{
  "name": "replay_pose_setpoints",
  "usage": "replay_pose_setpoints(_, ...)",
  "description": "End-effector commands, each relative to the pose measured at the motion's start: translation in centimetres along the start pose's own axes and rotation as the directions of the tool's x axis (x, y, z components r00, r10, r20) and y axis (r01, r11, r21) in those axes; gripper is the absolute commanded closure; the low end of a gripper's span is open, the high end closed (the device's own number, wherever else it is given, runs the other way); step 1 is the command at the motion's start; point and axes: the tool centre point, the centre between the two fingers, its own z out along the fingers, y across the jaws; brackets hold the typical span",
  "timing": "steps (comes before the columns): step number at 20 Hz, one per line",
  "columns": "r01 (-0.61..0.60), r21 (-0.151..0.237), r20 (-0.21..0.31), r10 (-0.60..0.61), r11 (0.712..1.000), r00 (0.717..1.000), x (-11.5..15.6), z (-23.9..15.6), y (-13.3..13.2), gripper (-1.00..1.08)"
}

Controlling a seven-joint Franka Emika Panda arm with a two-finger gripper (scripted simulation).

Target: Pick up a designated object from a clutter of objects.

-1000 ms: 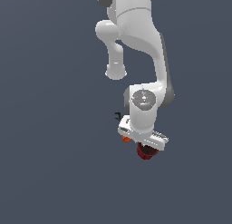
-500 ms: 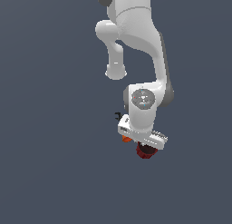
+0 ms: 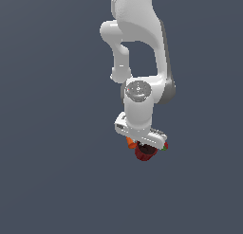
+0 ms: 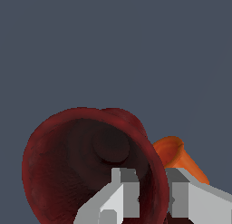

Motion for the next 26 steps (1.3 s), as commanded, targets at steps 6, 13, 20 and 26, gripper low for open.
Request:
replay_pose_setpoints(6, -0.001, 0.003, -0.004, 0.001, 1.0, 1.0, 0.1, -5.7, 5.3, 1.08)
replay_pose_setpoints(13, -0.001, 0.005, -0.003, 0.001, 1.0, 1.0, 0.2, -12.3, 11.5, 1.08)
replay_pose_setpoints(20, -0.002, 0.007, -0.002, 0.002, 1.0, 1.0, 0.3, -18.9, 17.7, 1.08)
replay_pose_setpoints(26, -0.002, 0.006, -0.003, 0.002, 1.0, 1.0, 0.5, -24.5, 23.0, 1.08)
